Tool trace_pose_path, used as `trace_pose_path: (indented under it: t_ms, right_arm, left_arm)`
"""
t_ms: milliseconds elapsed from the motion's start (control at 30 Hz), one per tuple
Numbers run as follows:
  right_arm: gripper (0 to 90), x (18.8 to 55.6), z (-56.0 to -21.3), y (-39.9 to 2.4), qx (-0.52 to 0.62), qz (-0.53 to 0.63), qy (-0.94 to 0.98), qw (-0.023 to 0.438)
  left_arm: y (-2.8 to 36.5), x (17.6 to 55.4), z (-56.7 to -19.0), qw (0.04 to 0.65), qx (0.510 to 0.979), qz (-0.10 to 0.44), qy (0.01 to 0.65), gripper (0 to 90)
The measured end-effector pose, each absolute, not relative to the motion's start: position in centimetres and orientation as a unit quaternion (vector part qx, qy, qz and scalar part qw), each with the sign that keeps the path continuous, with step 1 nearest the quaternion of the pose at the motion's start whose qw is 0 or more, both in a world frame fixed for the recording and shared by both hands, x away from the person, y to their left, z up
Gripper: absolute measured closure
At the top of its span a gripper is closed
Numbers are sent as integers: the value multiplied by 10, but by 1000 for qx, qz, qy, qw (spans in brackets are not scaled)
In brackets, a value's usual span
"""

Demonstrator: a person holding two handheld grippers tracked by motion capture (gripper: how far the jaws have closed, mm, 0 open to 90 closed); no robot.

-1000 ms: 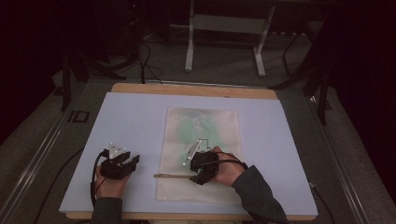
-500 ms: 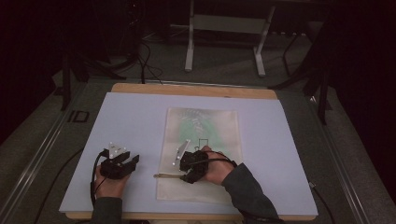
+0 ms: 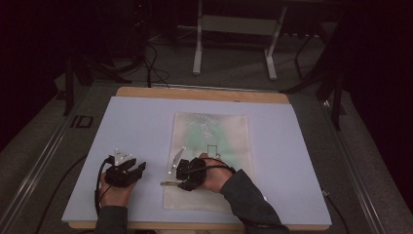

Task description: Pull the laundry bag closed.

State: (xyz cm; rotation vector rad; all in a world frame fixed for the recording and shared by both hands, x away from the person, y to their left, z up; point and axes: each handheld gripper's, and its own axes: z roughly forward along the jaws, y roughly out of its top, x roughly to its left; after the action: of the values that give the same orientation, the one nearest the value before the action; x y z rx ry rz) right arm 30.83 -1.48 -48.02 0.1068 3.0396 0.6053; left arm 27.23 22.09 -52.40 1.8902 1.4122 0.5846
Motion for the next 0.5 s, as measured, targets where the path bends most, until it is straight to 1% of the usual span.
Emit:
trace_pose_path:
  t_ms: [100, 200, 367, 400, 500]
  right_arm:
    - [686, 309, -481, -12, 34, 195, 980, 16]
    - [722, 310, -484, -6, 33, 195, 980, 14]
    - [725, 309, -484, -2, 31, 197, 980, 11]
    - [723, 309, -486, 6, 26, 196, 980, 7]
    - [724, 309, -486, 12, 25, 198, 980, 7]
  left_arm:
    - [221, 272, -524, 348, 729, 226, 544, 567]
    - [221, 272, -524, 348, 730, 226, 543, 567]
    - [221, 272, -524, 348, 731, 226, 542, 567]
    - [221, 272, -524, 348, 731, 227, 541, 567]
    - [221, 272, -524, 348, 731, 227, 542, 567]
